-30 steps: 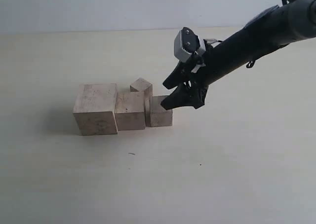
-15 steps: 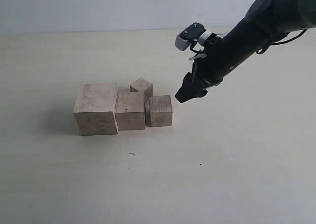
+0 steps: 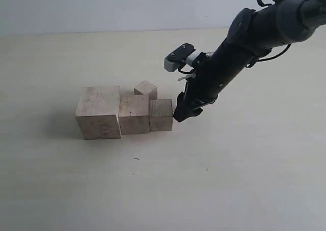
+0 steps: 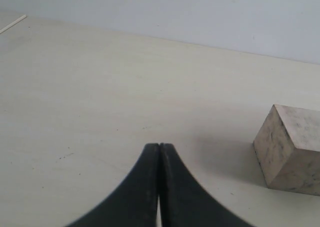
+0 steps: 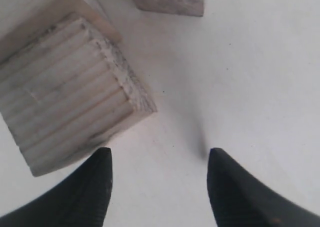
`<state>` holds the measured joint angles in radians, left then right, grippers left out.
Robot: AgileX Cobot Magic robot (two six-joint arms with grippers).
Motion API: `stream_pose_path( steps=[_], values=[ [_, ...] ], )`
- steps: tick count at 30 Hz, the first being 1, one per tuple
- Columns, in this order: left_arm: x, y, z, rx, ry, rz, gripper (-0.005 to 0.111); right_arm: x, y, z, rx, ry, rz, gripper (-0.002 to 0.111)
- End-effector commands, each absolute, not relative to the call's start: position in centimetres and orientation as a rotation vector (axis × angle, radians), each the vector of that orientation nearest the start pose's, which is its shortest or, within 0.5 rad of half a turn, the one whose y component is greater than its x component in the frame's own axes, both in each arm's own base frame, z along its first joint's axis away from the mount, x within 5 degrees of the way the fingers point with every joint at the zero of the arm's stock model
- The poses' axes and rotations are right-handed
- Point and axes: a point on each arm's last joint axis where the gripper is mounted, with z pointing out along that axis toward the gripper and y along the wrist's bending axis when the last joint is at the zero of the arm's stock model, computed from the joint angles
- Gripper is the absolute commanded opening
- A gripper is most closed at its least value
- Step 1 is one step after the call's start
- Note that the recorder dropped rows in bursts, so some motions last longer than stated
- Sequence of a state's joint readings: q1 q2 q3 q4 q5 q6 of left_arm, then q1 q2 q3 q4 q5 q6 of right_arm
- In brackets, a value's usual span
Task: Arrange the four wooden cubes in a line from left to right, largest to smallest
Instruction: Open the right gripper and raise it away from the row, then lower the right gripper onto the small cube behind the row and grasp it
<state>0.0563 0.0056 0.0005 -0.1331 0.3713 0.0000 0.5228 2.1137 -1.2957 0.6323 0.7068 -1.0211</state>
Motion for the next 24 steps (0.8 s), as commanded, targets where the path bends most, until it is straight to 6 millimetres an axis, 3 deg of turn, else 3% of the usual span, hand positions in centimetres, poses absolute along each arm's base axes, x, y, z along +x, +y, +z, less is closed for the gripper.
stream_pose_path(
  steps=[1,8,14,18,21,24],
  values=[
    [5.3,-0.2,18.0,-0.128,1.845,-0.099,0.000,32.9,23.0,11.2,-1.471,2.448,0.566,0.054],
    [5.3,-0.2,18.0,-0.128,1.845,-0.099,0.000,33.2,22.1,13.1,-1.479,2.442,0.414,0.054],
    [5.3,-0.2,18.0,-0.128,1.845,-0.099,0.000,34.1,22.1,17.1,-1.171,2.402,0.365,0.048],
    [5.3,-0.2,18.0,-0.128,1.845,-0.099,0.000,34.7,23.3,20.1,-0.969,2.383,0.552,0.032],
    [5.3,-0.2,18.0,-0.128,1.845,-0.099,0.000,34.8,25.0,22.0,-1.015,2.327,0.621,0.021],
    [5.3,-0.2,18.0,-0.128,1.845,-0.099,0.000,35.0,26.4,23.3,-1.062,2.265,0.598,0.024]
  ],
)
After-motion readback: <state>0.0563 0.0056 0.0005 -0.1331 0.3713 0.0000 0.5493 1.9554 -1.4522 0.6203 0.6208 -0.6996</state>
